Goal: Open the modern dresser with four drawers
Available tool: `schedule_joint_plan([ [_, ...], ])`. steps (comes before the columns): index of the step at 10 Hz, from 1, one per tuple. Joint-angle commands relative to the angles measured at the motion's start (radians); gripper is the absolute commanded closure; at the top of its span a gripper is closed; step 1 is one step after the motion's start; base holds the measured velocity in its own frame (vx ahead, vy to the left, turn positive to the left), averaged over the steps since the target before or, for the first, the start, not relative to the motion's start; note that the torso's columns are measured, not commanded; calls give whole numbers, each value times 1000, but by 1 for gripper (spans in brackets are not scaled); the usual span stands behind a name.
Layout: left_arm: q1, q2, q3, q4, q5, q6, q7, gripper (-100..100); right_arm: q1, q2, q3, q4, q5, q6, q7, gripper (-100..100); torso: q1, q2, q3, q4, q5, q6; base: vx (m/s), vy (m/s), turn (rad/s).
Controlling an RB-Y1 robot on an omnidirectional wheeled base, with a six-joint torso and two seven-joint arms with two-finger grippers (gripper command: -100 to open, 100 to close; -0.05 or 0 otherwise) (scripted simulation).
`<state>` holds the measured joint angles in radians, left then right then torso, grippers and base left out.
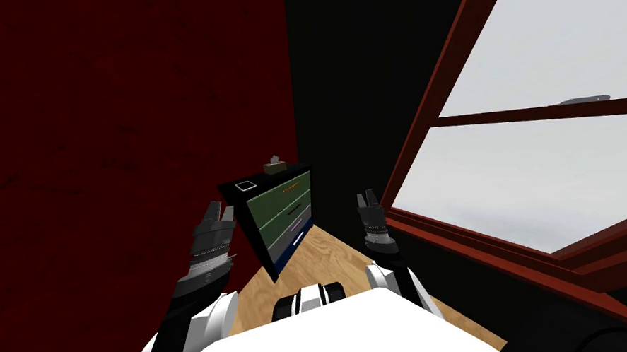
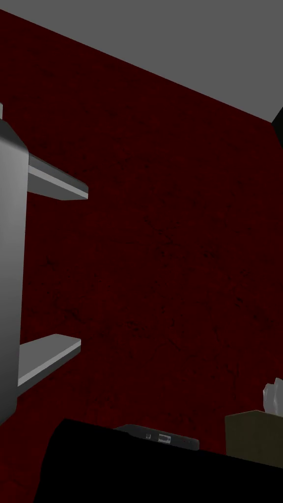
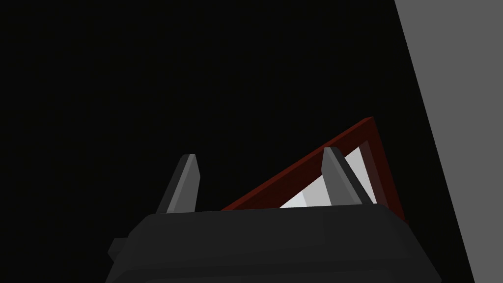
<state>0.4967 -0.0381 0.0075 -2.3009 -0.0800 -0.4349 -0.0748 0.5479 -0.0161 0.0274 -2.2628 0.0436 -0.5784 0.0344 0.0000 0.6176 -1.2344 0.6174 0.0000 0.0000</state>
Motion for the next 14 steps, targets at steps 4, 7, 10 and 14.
schedule_joint_plan([
  [4, -12, 129, -11, 20, 3, 19, 7, -100, 0, 0, 0, 1, 0, 0, 0, 0, 1, 119, -241, 119, 0, 0, 18, 9, -30],
  [7, -32, 183, -30, 54, 7, 50, 19, -100, 0, 0, 0, 1, 0, 0, 0, 0, 0, 120, -242, 120, 0, 0, 43, 17, -58],
  [10, -67, 194, -61, 110, 15, 104, 39, -100, 0, 0, 0, 1, 0, 0, 0, 0, 2, 119, -242, 120, 1, 0, 86, 54, -130],
  [14, -118, 173, -109, 192, 27, 185, 69, -100, 0, 0, 0, 1, 0, 0, 0, 0, 0, 120, -242, 120, 0, 0, 101, 56, -130],
])
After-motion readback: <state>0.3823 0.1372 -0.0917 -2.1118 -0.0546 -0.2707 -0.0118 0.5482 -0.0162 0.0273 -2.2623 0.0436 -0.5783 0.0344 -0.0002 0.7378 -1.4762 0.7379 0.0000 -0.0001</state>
